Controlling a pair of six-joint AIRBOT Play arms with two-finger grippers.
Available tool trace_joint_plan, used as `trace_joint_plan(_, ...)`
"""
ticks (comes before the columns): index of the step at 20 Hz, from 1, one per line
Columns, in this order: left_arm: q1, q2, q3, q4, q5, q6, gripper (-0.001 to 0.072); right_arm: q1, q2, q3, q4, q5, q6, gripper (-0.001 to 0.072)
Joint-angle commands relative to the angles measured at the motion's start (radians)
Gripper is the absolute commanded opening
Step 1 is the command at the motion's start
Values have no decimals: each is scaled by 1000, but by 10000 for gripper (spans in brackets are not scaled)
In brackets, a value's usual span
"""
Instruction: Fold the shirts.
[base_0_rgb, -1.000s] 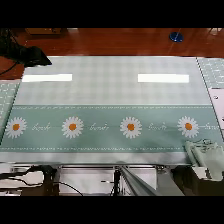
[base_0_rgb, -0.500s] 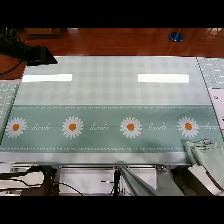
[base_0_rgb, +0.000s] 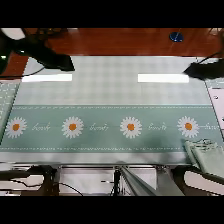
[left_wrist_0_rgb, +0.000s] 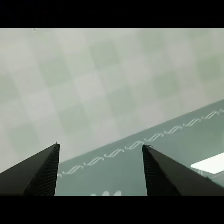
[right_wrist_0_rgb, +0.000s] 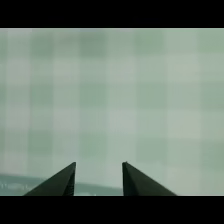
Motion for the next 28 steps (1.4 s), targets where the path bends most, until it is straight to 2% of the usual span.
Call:
trace_joint_plan(1, -109, -80, 0, 153, -129, -69, 591, 201, -73, 17, -314, 272, 92, 370)
trace_joint_plan(3, -138, -122, 0, 153, -142, -128, 591, 199, -71, 18, -333, 296, 109, 370)
trace_joint_plan(7, -159, -127, 0, 151, -85, -135, 590, 181, -69, 18, -339, 302, 109, 370)
trace_joint_plan(9, -165, -126, -14, 151, -81, -135, 512, 181, -69, 18, -343, 288, 110, 370)
trace_joint_plan(14, -164, -118, -110, 145, -69, -138, 514, 182, -69, 17, -334, 239, 110, 370)
trace_joint_plan(28, -164, -126, -113, 145, -70, -138, 514, 182, -69, 18, -335, 229, 109, 370)
